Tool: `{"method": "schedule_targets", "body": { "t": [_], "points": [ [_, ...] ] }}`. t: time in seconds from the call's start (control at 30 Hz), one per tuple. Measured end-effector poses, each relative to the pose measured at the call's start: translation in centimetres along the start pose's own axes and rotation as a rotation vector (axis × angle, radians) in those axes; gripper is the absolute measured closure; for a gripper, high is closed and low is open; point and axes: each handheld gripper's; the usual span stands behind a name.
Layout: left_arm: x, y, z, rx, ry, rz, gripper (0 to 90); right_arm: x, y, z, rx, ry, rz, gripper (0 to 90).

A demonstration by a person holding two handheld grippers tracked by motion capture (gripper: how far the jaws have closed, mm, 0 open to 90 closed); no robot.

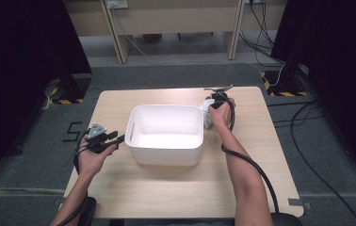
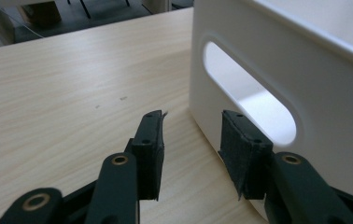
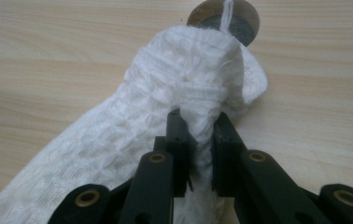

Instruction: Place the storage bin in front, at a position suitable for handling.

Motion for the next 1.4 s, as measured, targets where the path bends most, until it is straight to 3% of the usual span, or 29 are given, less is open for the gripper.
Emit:
{"method": "schedule_targets", "body": {
  "t": [0.27, 0.5, 0.63, 0.7, 0.9, 1.03, 1.4],
  "points": [
    [1.8, -0.1, -1.1, 0.005, -0.087, -0.036, 56.9, 4.4, -2.1, 0.8, -0.023, -0.05, -0.029, 82.7],
    [3.7, -1.4, -3.0, -0.017, -0.154, -0.041, 53.6, 9.6, -3.2, 1.9, 0.011, -0.102, -0.029, 82.8],
    [4.6, -2.6, -3.9, -0.035, -0.182, -0.023, 52.0, 12.5, -3.5, 2.9, 0.03, -0.135, -0.04, 82.8],
    [4.9, -3.4, -4.1, -0.036, -0.19, -0.003, 51.1, 13.8, -3.3, 3.6, 0.034, -0.146, -0.056, 82.8],
    [5.9, -6.4, -5.0, -0.095, -0.217, 0.042, 50.2, 16.7, -2.7, 6.2, 0.072, -0.165, -0.085, 82.8],
    [5.8, -8.0, -5.0, -0.131, -0.191, 0.079, 49.4, 17.8, -2.7, 8.1, 0.072, -0.175, -0.109, 82.8],
    [4.9, -11.3, -4.1, -0.157, -0.151, 0.185, 47.3, 21.4, -1.3, 12.8, 0.117, -0.239, -0.139, 82.8]
  ]
}}
Point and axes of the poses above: each handheld gripper's, and its own axes: x roughly backward along the jaws, z roughly out of its underside, y roughly to its left, and after that the axes turned 4 degrees about z, right-handed
